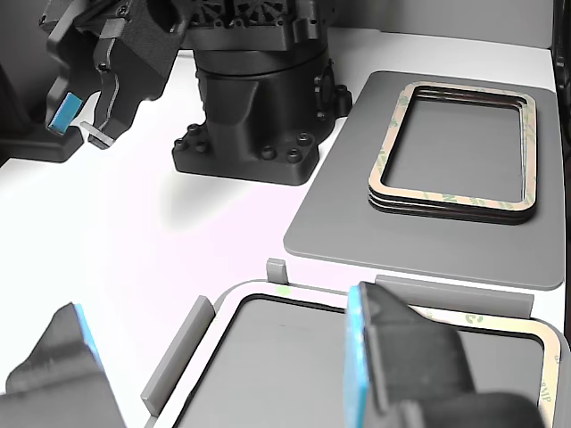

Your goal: Move top rectangular frame to the holder.

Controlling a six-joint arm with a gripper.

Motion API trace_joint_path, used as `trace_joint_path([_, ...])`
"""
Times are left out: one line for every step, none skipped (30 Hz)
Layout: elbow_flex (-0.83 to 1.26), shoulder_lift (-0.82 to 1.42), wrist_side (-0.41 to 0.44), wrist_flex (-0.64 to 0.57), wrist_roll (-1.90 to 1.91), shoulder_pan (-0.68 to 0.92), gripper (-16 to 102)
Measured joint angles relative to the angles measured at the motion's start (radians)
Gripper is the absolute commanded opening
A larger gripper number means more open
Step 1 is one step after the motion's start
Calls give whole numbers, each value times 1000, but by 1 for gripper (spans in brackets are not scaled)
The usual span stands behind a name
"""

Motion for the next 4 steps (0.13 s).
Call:
trace_joint_path([0,0,2,0,0,0,100])
trace_joint_path([0,0,2,0,0,0,100])
trace_joint_path([0,0,2,0,2,0,100])
trace_joint_path([0,0,2,0,2,0,100])
